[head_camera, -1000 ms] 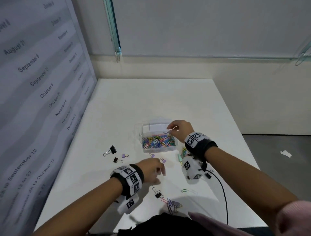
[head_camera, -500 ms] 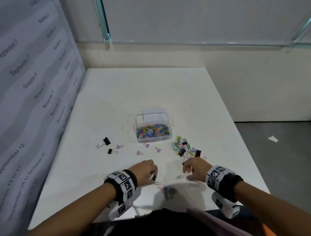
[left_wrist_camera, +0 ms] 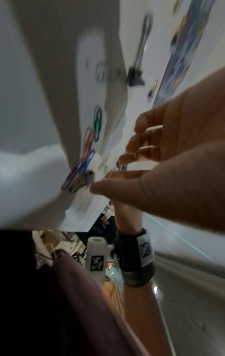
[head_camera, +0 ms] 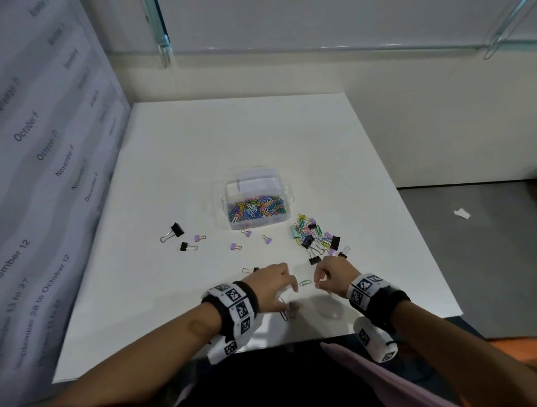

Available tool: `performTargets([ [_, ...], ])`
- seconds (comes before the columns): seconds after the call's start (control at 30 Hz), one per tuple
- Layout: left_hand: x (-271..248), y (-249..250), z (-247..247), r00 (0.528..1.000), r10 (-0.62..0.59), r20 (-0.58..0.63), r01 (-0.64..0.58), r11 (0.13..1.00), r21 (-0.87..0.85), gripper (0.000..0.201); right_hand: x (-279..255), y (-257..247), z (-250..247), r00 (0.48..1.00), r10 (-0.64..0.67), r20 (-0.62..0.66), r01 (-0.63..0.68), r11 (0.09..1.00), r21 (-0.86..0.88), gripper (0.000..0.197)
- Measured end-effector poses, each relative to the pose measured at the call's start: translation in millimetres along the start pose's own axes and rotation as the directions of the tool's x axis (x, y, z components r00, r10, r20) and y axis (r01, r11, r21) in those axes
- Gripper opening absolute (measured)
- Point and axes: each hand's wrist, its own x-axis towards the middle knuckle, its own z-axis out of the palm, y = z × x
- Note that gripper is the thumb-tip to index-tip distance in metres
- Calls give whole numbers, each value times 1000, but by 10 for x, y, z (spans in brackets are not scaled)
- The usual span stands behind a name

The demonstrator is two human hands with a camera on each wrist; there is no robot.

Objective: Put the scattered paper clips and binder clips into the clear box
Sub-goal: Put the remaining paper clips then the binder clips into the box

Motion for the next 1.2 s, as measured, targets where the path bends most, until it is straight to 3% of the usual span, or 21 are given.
performTargets([
  [0.1,99,144,88,996,14,93,-20,998,63,41,-16,-12,20,1000,3,0,-3,1000,-4,29],
  [0.17,124,178,121,994,17,104,-21,999,37,27,-34,-21,33,1000,0,-9,0,1000,-10,32],
  [0.27,134,169,128,998,-12,68,14,999,-39,16,-46,-49,38,999,-1,-48,3,999,40,18],
  [0.4,126,141,40,997,-82,11,82,983,-164,20,-22,-105,54,996,-29,-82,40,990,133,19],
  [0.53,40,8,-107,983,-167,-72,140,948,-286,14,40,-144,74,997,-62,-37,65,993,98,21],
  [0.67,-69,-214,-258,950,-254,-182,214,953,-216,14,65,-124,83,997,-67,-40,69,996,53,13],
  [0.77,-120,-351,-236,929,-315,-194,284,944,-170,20,45,-119,130,995,-79,-60,82,995,49,10],
  [0.87,-173,-338,-169,930,-281,-238,276,960,-54,38,9,-154,187,993,-100,-55,103,994,45,11],
  [1.0,-179,-185,-20,980,-168,-108,171,985,22,45,-71,-232,271,991,-132,-11,133,989,65,42],
  [1.07,-157,-137,71,984,-174,-38,176,983,59,44,-101,-287,326,992,-125,16,124,990,68,52],
  [1.2,-122,-87,143,973,-229,-27,229,973,-10,36,-134,-400,439,995,-101,-3,101,991,85,56],
])
